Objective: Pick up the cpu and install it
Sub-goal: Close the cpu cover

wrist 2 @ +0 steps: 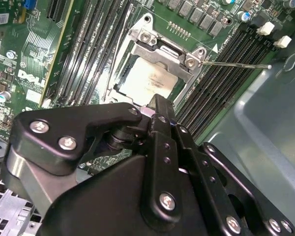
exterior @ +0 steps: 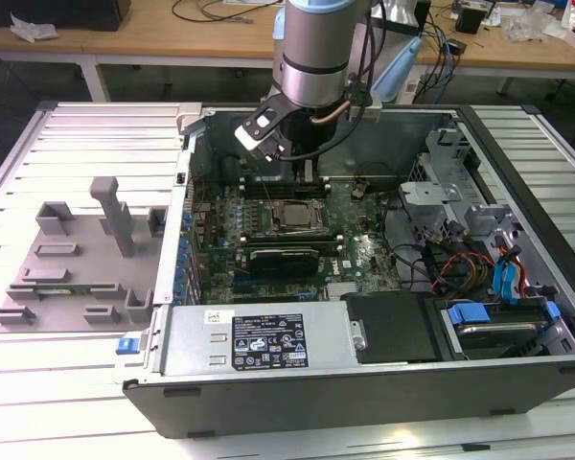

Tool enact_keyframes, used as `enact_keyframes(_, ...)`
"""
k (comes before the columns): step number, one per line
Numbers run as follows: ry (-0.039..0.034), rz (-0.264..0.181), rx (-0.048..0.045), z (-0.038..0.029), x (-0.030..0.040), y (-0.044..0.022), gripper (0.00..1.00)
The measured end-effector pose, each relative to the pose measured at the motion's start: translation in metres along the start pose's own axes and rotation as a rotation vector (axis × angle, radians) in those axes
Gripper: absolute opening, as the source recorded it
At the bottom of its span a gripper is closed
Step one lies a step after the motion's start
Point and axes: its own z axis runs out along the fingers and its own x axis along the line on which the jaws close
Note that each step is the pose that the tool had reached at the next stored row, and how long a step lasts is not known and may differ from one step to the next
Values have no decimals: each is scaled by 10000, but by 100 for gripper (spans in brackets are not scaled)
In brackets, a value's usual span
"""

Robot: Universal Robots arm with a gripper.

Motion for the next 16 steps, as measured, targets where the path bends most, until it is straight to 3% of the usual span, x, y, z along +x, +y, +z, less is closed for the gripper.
enact_keyframes(16, -1, 0, 1, 10, -26, -27, 11)
